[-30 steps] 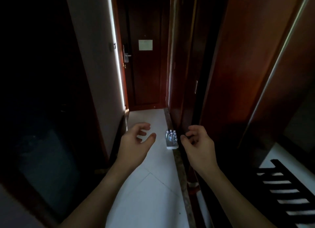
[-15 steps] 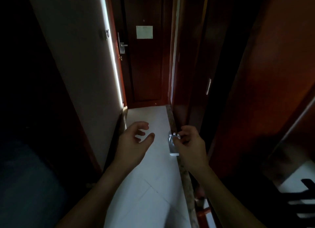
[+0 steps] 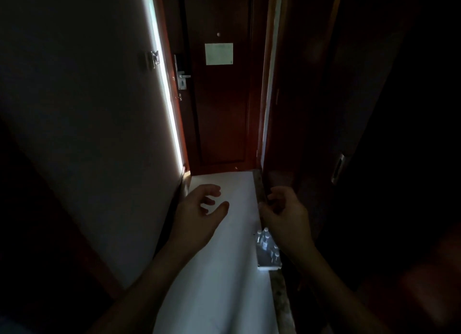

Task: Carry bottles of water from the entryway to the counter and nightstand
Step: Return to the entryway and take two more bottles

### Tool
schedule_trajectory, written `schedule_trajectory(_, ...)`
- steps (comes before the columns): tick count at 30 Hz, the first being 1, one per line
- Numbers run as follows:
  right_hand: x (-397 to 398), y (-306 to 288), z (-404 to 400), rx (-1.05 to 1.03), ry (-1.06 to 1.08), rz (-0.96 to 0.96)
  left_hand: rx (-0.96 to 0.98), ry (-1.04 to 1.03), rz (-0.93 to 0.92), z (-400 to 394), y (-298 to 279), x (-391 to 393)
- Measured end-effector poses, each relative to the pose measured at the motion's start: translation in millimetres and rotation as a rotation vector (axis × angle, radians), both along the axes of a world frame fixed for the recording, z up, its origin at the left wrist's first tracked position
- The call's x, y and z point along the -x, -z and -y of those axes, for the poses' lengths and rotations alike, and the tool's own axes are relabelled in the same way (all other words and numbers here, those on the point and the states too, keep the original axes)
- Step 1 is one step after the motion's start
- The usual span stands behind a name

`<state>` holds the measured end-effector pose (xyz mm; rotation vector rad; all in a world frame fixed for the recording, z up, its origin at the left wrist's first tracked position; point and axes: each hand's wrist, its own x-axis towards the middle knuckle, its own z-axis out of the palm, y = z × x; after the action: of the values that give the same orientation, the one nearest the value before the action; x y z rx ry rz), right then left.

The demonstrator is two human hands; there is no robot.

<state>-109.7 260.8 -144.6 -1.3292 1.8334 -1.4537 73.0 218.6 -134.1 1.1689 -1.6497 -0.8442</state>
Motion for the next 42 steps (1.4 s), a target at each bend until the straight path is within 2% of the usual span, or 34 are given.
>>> schedule_trajectory(8,57,58,166,-0.114,0.082,-0.03,0.006,0.072,0.049,188,70,63)
schedule_trajectory(16,130,107,375,-0.262,0.288,0.077,-0.059,0.212,0.15,428,127,141)
schedule_trajectory(21,185,169,456,-0.384,0.395,0.105,-0.189,0.307,0.209,531,183,199)
schedule_trajectory(24,216,226,490,-0.455,0.446,0.115,-0.258,0.316,0.233,571,235,231)
schedule_trajectory(27,237,310,518,-0.491,0.497,0.178,-0.323,0.344,0.276,598,310,255)
schedule_trajectory(30,249,421,536,-0.546,0.527,0.275,-0.385,0.41,0.388,615,415,273)
schedule_trajectory(36,253,686,555,-0.683,0.521,0.322,-0.503,0.453,0.566,640,675,307)
schedule_trajectory(42,264,906,565,-0.634,0.492,0.266,-0.563,0.513,0.55,642,917,346)
